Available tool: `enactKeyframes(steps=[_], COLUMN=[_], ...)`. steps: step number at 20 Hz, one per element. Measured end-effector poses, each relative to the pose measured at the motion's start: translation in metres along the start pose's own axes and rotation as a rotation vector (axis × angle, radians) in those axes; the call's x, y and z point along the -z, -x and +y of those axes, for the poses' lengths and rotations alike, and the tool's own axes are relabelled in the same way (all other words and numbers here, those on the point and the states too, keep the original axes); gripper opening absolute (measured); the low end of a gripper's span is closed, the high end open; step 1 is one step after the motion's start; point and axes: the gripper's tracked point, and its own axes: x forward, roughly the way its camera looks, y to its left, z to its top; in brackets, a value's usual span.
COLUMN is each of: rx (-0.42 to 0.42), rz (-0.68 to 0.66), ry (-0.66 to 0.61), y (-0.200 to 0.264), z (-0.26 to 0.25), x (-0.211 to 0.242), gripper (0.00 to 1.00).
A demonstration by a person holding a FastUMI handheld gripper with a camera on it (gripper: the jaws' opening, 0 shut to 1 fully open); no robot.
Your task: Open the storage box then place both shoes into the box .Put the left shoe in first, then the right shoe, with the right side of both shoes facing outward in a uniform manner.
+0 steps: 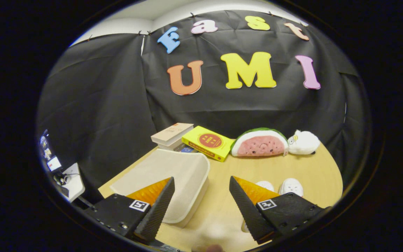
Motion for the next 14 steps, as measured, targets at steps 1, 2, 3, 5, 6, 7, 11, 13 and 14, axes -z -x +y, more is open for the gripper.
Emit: enactKeyframes(steps=[1,2,3,5,6,7,11,13,14], rx=[-0.008,-0.019,-0.036,-0.064,-0.073,-0.086,-0.162,-0.208,-0.216], rz=[0.028,0.059,0.086,0.140,0.166,0.190,0.270,0.293,0.302], ry=[-0.025,-0.060,-0.096,-0.169,-0.208,-0.251,-0.489,-0.592,-0.635], y=[-0.008,-0.015,-0.022,-0.033,-0.036,-0.039,-0.058,-0.065,-0.065], z=[0.004,0.008,0.014,0.022,0.024,0.025,0.031,0.032,0.030], x=[0.009,0.018,0.025,0.040,0.049,0.056,0.069,0.068,0.068], gripper=[0.96,0.96,0.95,0.96,0.96,0.96,0.96,0.96,0.96])
